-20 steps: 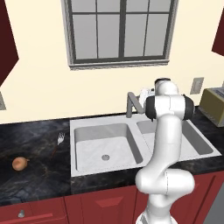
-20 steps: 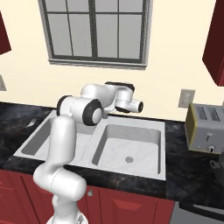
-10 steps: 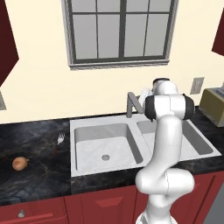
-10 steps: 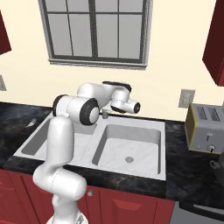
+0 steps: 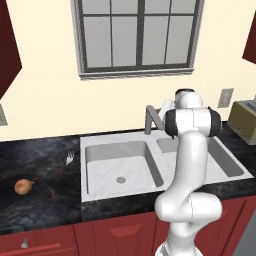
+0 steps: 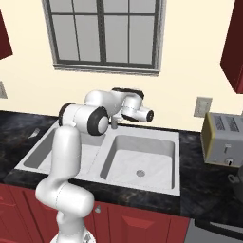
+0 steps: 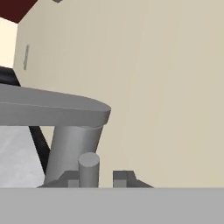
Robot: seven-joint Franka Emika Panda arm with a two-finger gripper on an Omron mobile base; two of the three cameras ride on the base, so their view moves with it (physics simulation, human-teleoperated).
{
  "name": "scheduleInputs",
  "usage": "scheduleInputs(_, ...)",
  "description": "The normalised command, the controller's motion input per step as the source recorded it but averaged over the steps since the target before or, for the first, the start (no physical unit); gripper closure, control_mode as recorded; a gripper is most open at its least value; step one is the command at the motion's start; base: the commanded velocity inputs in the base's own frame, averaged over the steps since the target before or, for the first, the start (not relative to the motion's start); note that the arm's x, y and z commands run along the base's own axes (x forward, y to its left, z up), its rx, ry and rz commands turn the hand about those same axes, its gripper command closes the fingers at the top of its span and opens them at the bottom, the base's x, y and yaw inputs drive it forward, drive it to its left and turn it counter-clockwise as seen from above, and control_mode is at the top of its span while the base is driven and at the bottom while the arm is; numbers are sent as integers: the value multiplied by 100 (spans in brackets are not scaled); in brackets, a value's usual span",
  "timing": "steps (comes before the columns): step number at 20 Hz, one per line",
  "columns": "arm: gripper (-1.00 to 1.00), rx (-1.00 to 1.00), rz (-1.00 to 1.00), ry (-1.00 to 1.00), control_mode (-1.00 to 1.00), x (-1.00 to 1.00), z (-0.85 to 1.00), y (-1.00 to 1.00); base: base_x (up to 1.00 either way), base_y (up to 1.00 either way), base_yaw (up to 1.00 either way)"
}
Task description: Turn on the sink faucet. Then move the onion from the counter to the sink. Turn off the sink. Move the vegetable from the sink to the pot next to the stove. Finally move the pot to the front left burner.
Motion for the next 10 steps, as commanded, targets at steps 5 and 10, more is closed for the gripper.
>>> scheduleInputs(5, 100, 3, 0, 0, -100, 2, -20, -72, 0, 0, 0)
scheduleInputs(10, 100, 3, 0, 0, -100, 1, -28, -72, 0, 0, 0)
